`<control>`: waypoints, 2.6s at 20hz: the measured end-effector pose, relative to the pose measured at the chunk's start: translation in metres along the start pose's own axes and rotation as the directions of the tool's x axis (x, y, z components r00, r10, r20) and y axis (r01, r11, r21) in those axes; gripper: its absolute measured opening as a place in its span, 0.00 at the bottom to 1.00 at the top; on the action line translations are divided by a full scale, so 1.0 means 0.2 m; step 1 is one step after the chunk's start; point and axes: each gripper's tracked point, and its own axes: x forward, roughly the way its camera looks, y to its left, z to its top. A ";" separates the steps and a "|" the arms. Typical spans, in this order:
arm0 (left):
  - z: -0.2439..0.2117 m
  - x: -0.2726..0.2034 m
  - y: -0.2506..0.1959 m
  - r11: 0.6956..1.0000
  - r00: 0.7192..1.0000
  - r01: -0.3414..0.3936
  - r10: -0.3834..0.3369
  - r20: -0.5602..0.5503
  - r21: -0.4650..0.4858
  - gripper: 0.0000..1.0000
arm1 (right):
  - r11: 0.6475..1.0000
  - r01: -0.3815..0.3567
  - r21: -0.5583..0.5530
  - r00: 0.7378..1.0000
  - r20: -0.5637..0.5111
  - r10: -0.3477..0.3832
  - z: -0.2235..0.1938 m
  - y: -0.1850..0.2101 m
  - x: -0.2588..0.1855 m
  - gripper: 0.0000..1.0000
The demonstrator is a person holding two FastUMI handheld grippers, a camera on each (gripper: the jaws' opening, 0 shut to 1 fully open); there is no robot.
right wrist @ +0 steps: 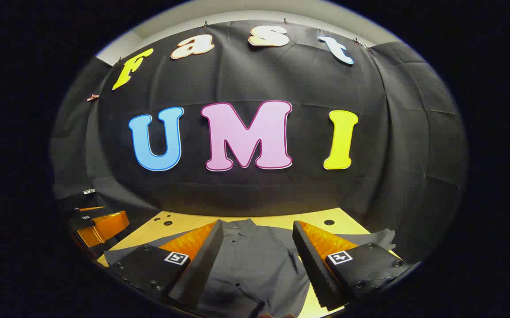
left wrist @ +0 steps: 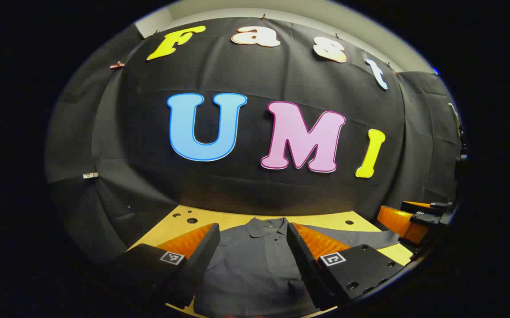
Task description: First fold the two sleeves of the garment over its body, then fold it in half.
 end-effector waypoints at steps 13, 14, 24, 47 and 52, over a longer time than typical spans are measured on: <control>-0.06 0.01 -0.06 0.999 1.000 -0.012 0.012 -0.016 0.035 0.96 | 1.000 0.001 0.022 0.997 -0.073 0.000 -0.11 -0.07 -0.01 0.98; -0.07 0.01 -0.07 0.999 1.000 -0.014 0.015 -0.025 0.032 0.96 | 1.000 0.000 0.020 0.997 -0.075 0.002 -0.11 -0.07 -0.01 0.98; -0.11 -0.01 -0.06 0.998 0.998 -0.046 0.048 -0.047 0.032 0.92 | 0.999 0.034 0.014 0.996 -0.088 -0.032 -0.14 -0.19 0.03 0.98; -0.10 0.26 0.06 0.974 0.975 -0.218 0.221 -0.035 0.067 0.96 | 0.922 0.379 0.077 0.911 -0.205 -0.358 -0.33 -1.27 0.35 0.99; -0.18 0.32 0.10 0.965 0.963 -0.252 0.257 -0.086 0.069 0.96 | 0.877 0.474 0.078 0.863 -0.237 -0.446 -0.42 -1.56 0.42 0.99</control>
